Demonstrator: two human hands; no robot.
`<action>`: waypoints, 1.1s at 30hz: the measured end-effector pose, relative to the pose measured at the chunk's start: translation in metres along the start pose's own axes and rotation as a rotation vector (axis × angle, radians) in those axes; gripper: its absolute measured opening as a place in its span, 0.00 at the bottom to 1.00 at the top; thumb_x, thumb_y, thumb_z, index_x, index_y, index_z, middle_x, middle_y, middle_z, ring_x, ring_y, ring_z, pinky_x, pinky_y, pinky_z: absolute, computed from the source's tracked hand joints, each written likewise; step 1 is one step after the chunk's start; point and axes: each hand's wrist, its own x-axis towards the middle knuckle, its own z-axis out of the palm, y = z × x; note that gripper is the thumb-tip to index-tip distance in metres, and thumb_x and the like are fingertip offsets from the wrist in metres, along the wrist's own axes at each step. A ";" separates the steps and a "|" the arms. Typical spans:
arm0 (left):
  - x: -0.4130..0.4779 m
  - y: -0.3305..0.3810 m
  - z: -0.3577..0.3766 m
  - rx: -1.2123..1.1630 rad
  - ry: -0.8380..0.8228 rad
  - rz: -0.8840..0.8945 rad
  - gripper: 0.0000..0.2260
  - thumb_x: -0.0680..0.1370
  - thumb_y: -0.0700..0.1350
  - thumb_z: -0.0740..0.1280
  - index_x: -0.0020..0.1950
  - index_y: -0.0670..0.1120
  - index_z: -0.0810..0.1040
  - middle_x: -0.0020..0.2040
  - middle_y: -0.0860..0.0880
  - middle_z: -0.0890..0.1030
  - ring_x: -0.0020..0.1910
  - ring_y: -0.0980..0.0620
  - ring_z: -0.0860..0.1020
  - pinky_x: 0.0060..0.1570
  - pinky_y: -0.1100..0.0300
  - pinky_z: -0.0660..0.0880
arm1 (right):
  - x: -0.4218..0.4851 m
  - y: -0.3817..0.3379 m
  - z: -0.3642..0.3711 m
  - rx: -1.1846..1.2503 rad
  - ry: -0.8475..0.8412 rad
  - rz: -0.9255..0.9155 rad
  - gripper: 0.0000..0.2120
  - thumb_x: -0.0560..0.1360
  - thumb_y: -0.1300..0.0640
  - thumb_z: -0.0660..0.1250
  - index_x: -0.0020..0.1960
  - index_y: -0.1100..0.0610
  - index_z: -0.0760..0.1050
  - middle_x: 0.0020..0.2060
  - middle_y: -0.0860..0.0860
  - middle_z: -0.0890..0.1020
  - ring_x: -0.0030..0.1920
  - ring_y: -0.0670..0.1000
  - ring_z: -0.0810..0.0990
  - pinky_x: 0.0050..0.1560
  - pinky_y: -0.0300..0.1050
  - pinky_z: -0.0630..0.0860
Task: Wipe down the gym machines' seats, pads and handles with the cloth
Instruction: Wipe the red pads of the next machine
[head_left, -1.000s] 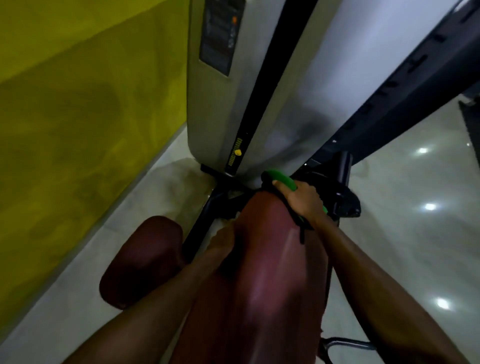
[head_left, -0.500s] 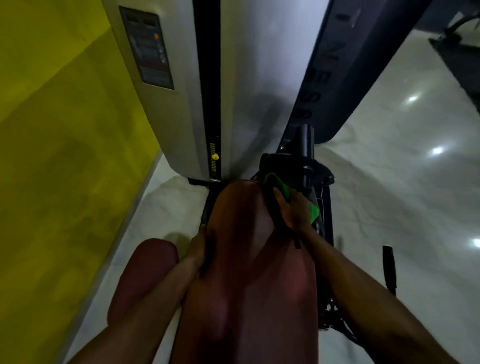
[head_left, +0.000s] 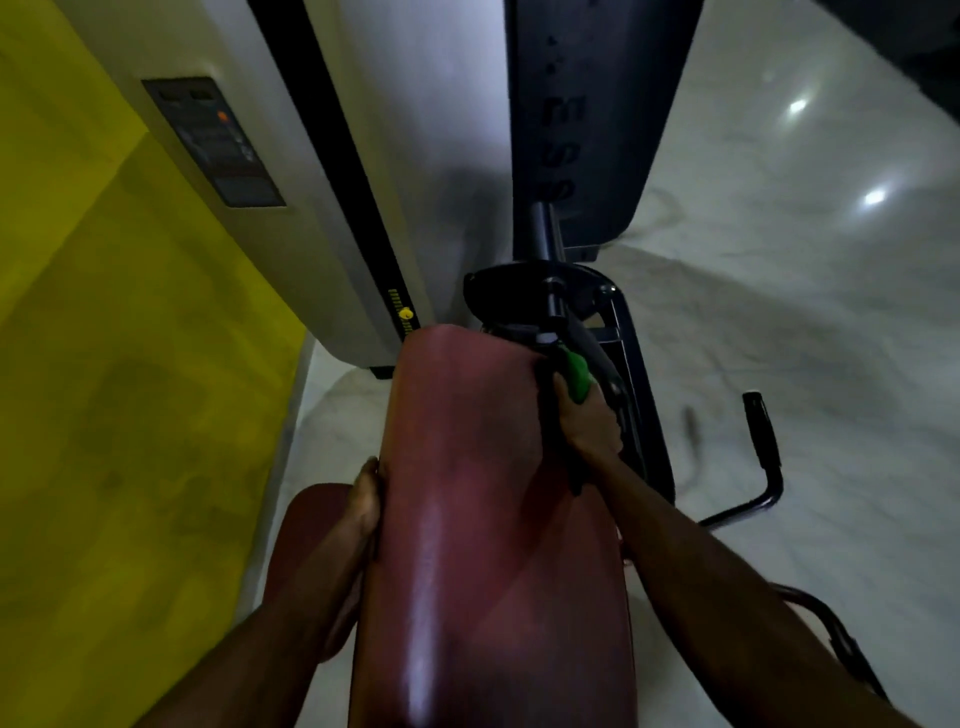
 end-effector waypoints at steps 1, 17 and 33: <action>0.002 -0.002 -0.002 0.005 0.012 0.002 0.30 0.84 0.58 0.46 0.66 0.38 0.76 0.50 0.41 0.82 0.50 0.44 0.80 0.50 0.52 0.74 | -0.005 0.003 -0.002 -0.006 -0.020 0.038 0.30 0.78 0.28 0.59 0.71 0.46 0.72 0.48 0.45 0.79 0.50 0.52 0.79 0.45 0.41 0.69; -0.045 -0.042 -0.026 0.068 -0.083 -0.026 0.29 0.81 0.62 0.47 0.63 0.43 0.77 0.59 0.40 0.81 0.57 0.42 0.79 0.52 0.50 0.76 | -0.135 0.066 -0.028 -0.081 0.000 0.411 0.50 0.66 0.14 0.49 0.70 0.49 0.74 0.58 0.56 0.82 0.56 0.61 0.81 0.56 0.54 0.77; -0.098 -0.084 -0.029 0.085 -0.056 -0.008 0.28 0.84 0.57 0.46 0.66 0.40 0.76 0.46 0.42 0.81 0.43 0.45 0.77 0.38 0.53 0.73 | -0.248 0.099 -0.055 0.027 -0.013 0.489 0.42 0.74 0.23 0.58 0.75 0.53 0.71 0.66 0.60 0.78 0.65 0.63 0.78 0.65 0.56 0.73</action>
